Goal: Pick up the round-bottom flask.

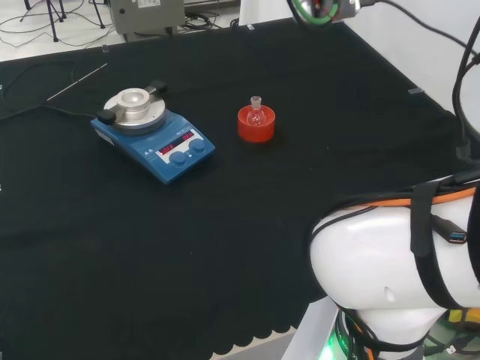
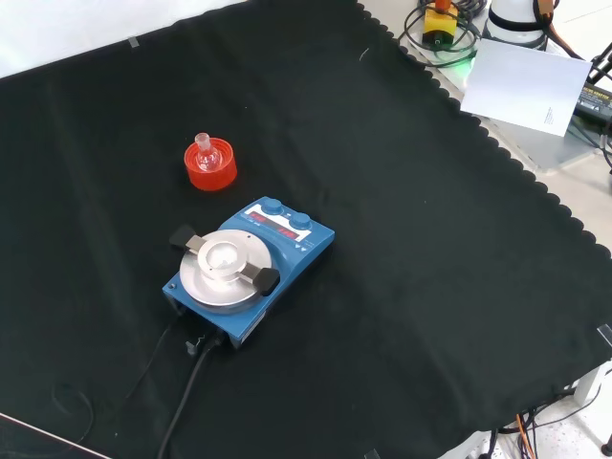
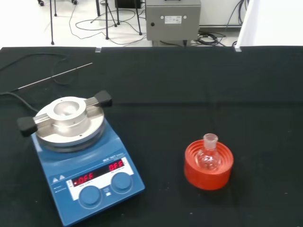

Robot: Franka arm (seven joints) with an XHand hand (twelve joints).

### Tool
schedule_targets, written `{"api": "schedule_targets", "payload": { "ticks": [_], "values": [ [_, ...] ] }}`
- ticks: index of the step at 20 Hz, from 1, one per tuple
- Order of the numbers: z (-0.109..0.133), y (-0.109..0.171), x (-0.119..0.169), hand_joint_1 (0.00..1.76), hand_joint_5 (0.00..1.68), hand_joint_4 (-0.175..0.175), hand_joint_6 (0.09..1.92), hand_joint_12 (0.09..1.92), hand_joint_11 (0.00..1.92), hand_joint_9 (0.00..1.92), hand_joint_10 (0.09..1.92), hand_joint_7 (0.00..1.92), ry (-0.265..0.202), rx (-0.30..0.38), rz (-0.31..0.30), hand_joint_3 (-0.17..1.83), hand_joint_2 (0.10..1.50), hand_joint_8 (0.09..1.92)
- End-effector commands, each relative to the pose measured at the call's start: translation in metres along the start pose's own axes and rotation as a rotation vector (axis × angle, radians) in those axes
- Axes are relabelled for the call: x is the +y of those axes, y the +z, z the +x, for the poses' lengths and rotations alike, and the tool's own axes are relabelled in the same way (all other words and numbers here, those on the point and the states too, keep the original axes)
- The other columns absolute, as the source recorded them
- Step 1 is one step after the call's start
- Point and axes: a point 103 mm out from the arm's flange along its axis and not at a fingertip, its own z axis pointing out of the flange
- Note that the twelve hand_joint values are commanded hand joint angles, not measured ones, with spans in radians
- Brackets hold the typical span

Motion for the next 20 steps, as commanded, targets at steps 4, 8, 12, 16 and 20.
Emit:
{"api": "schedule_targets", "payload": {
  "ticks": [4, 8, 12, 16, 20],
  "values": [
    [0.002, 0.051, 0.026, 0.37, 0.44, 0.002, 0.09, 1.11, 0.0, 0.3, 0.58, 0.26, 0.04, 0.122, -0.024, 0.17, 1.21, 0.49],
    [-0.015, 0.074, 0.056, 0.4, 0.47, -0.003, 0.09, 1.13, 0.0, 0.31, 0.59, 0.27, 0.047, 0.151, -0.034, 0.17, 1.19, 0.5],
    [-0.037, 0.101, 0.09, 0.44, 0.5, -0.008, 0.09, 1.15, 0.0, 0.33, 0.6, 0.27, 0.042, 0.172, -0.022, 0.18, 1.18, 0.51],
    [-0.058, 0.126, 0.115, 0.47, 0.53, -0.012, 0.09, 1.16, 0.0, 0.34, 0.61, 0.28, 0.07, 0.191, -0.01, 0.18, 1.17, 0.52],
    [-0.072, 0.153, 0.133, 0.51, 0.55, -0.015, 0.09, 1.17, 0.0, 0.35, 0.61, 0.29, 0.087, 0.238, -0.001, 0.19, 1.15, 0.52]
  ]
}}
